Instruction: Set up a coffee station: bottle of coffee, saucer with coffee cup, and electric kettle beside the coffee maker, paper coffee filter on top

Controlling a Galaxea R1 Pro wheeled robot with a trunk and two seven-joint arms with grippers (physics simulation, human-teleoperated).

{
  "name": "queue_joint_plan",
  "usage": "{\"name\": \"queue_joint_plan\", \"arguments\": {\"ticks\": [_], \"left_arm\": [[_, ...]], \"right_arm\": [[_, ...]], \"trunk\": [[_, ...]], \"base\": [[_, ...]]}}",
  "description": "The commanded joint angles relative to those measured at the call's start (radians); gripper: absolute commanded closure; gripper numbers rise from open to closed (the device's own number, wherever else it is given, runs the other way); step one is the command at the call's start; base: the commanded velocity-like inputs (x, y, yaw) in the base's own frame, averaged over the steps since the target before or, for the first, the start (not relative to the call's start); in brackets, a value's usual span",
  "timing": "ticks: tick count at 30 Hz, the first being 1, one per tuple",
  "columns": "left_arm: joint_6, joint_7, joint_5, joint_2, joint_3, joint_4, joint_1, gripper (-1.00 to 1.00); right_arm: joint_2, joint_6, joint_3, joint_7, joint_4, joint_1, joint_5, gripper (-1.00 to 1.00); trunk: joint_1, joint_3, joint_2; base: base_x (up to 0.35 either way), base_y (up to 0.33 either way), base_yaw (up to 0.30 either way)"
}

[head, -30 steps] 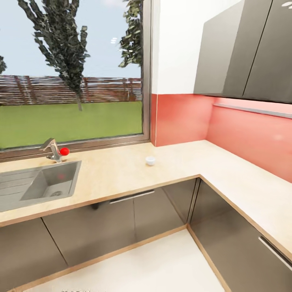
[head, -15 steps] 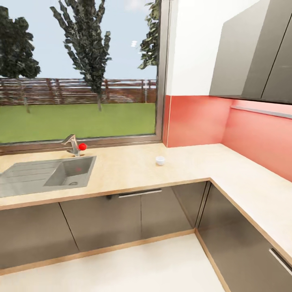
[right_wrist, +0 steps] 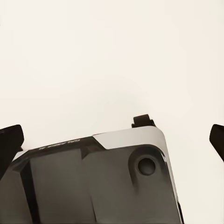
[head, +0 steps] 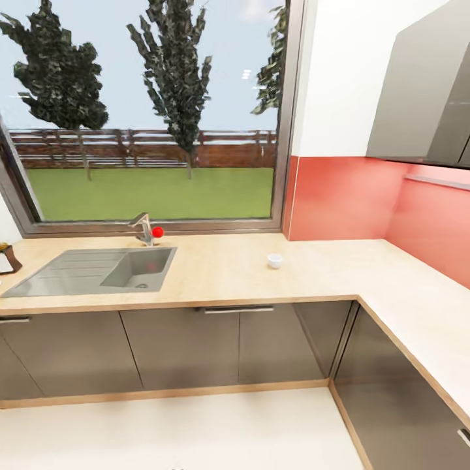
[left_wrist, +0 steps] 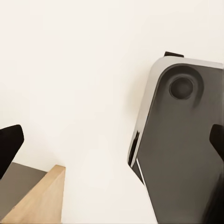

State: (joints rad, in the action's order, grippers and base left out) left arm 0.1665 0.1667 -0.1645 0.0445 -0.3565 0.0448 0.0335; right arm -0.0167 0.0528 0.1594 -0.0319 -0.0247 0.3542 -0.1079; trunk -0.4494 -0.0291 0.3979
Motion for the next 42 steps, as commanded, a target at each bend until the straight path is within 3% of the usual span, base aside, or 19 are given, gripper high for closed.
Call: {"name": "queue_joint_plan", "arguments": {"ticks": [1,15,30,33,42], "left_arm": [[0.004,0.004,-0.01,0.0,-0.007,-0.002,0.002,-1.0],[0.004,0.004,-0.011,0.0,-0.006,-0.002,0.002,-1.0],[0.0,0.015,-0.015,0.022,-0.004,-0.003,0.0,-1.0],[0.002,0.016,-0.015,0.022,-0.005,-0.002,0.0,-1.0],[-0.002,0.016,-0.016,0.021,-0.004,0.0,0.001,-1.0]], "right_arm": [[-0.001,0.005,0.002,-0.003,-0.002,0.0,-0.011,-1.0],[-0.005,0.005,0.002,-0.003,-0.002,0.0,-0.012,-1.0],[-0.007,0.002,0.006,-0.003,-0.02,0.0,-0.014,-1.0],[-0.008,-0.001,0.007,-0.003,-0.082,0.0,-0.015,-1.0],[0.004,-0.095,0.011,-0.003,-0.529,0.001,-0.024,-1.0]], "trunk": [[-0.001,-0.002,0.002],[-0.001,0.0,0.002],[-0.001,0.0,0.002],[-0.001,0.0,0.002],[-0.001,0.0,0.002]], "base": [[-0.001,-0.045,0.27],[0.0,-0.006,0.09],[0.0,0.0,0.0],[0.0,0.0,0.0],[0.0,0.0,0.0]]}}
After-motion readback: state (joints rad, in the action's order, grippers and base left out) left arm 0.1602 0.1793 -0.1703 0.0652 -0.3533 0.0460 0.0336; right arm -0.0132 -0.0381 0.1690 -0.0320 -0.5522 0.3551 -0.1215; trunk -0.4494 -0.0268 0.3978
